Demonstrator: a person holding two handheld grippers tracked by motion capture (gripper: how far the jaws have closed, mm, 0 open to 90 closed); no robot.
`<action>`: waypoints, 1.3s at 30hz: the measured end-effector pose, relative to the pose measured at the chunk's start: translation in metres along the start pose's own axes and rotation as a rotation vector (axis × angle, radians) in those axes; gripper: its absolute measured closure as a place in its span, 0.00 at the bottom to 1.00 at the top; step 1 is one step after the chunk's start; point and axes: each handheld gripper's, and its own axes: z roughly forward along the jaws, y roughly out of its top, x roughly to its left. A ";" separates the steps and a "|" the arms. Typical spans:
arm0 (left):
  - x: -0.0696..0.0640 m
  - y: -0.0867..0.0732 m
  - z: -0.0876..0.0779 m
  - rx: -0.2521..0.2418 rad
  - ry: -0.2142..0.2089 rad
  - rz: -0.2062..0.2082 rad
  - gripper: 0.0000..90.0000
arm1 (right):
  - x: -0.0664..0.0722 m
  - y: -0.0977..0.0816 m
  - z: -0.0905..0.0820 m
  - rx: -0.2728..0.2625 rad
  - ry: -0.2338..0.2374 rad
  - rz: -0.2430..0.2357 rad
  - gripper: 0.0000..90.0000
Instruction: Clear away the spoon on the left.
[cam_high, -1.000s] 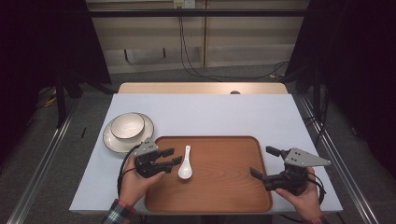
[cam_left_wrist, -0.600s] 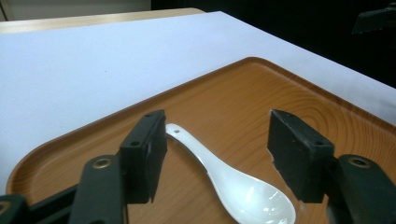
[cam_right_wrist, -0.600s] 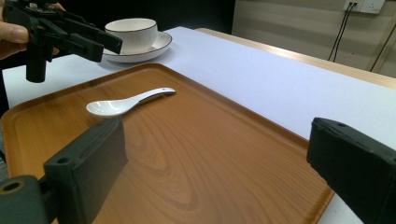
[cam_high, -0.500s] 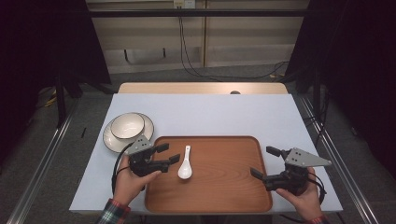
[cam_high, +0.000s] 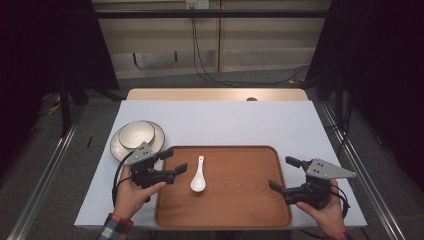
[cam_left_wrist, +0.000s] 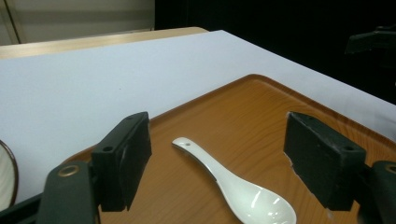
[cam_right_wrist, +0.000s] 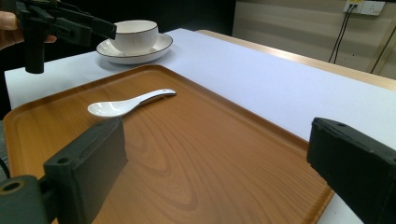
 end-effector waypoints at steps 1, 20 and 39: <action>0.001 0.000 0.000 -0.009 -0.008 -0.004 0.23 | 0.000 0.000 0.000 0.000 0.000 -0.003 0.05; 0.010 0.002 -0.011 -0.005 0.044 -0.023 0.14 | -0.002 0.000 -0.002 0.000 -0.004 0.000 0.05; 0.020 0.002 -0.026 -0.026 0.031 -0.019 0.01 | -0.004 0.000 -0.005 -0.008 -0.015 0.006 0.05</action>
